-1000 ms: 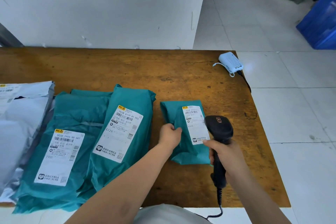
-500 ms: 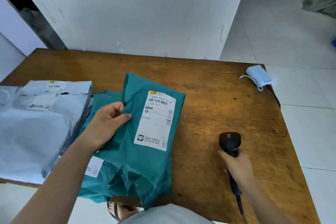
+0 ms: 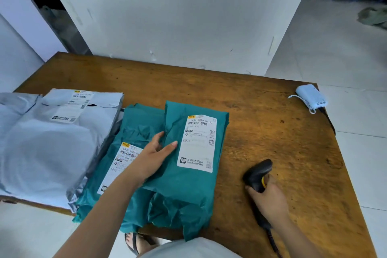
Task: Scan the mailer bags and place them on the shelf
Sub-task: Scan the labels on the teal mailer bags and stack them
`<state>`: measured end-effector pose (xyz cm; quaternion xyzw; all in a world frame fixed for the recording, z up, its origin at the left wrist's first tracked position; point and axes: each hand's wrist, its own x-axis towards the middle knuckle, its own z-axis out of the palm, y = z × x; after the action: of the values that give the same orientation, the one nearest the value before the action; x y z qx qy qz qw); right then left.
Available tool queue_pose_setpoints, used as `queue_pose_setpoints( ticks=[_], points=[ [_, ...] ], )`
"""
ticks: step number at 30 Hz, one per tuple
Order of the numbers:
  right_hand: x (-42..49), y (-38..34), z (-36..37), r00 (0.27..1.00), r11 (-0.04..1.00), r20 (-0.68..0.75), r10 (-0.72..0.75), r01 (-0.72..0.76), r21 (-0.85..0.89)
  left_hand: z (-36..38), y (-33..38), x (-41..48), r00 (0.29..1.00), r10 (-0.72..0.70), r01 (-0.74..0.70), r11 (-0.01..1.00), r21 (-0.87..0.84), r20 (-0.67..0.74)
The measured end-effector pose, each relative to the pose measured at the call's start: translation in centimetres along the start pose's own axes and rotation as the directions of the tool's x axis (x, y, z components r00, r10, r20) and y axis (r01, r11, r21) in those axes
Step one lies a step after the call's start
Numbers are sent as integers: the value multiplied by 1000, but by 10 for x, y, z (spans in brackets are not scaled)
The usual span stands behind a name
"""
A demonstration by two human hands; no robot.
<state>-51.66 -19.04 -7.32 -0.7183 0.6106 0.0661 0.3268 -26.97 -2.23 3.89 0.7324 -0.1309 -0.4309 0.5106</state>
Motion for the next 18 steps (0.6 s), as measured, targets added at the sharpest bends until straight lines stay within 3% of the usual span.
queue_pose_setpoints(
  ticks=[4, 7, 9, 11, 12, 14, 18],
  points=[
    [-22, -24, -9, 983, 996, -160, -87, 86, -11, -7, -1, -2, 998, -57, 57, 998, 9, 31],
    [-49, -66, -24, 958, 929, -197, -206, 255, 267, -11, 2, -5, 994, -97, 97, 995, -14, 55],
    [-62, -99, -23, 987, 810, 38, -153, 103, 578, -12, 4, -5, 991, -107, 108, 994, -10, 86],
    [-70, -119, -10, 920, 590, 342, -191, -170, 789, -9, 4, -6, 987, -135, 138, 990, -27, 89],
    [-74, -126, -5, 875, 481, 424, -236, -274, 833, -7, 3, -6, 985, -151, 155, 987, -36, 84],
    [-80, -137, 3, 826, 362, 487, -284, -378, 852, -1, 1, -6, 978, -179, 183, 982, -33, 104],
    [-80, -145, 16, 817, 364, 487, -308, -372, 854, 8, 1, -10, 967, -203, 220, 970, -102, 157]
  ],
)
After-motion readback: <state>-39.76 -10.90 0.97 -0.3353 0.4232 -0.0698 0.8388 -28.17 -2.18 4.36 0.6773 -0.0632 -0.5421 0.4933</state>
